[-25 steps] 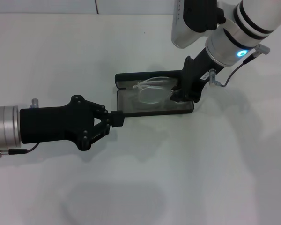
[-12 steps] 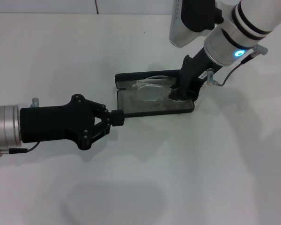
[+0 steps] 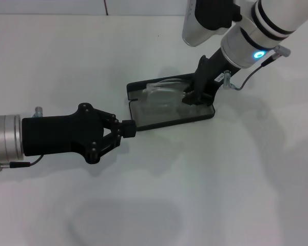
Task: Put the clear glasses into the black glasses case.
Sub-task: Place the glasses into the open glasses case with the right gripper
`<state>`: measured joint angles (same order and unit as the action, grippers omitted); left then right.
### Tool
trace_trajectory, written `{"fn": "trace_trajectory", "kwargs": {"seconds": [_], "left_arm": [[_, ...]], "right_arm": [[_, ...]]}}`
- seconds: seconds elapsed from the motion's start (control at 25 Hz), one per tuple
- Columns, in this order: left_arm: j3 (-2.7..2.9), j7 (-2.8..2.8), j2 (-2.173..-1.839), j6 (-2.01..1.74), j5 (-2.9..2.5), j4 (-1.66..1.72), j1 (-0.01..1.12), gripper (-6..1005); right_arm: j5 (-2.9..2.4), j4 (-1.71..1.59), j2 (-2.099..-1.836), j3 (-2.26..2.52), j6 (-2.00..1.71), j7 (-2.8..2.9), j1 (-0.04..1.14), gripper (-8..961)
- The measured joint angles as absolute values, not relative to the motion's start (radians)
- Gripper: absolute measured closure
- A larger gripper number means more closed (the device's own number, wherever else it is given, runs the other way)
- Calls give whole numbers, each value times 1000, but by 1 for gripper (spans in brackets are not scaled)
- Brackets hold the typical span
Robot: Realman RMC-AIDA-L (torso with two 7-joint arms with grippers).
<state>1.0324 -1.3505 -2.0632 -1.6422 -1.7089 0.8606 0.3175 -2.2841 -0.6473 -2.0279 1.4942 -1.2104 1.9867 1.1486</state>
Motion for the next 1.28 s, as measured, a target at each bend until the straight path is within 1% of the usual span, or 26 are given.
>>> {"fn": "trace_trajectory", "kwargs": {"seconds": [1.28], "left_arm": [[1023,-1351,-2057,-1640,-1708,861,335,949]], "right_arm": [[-2277,-683,-2028,1519,-1228,2011,1135,768]]}}
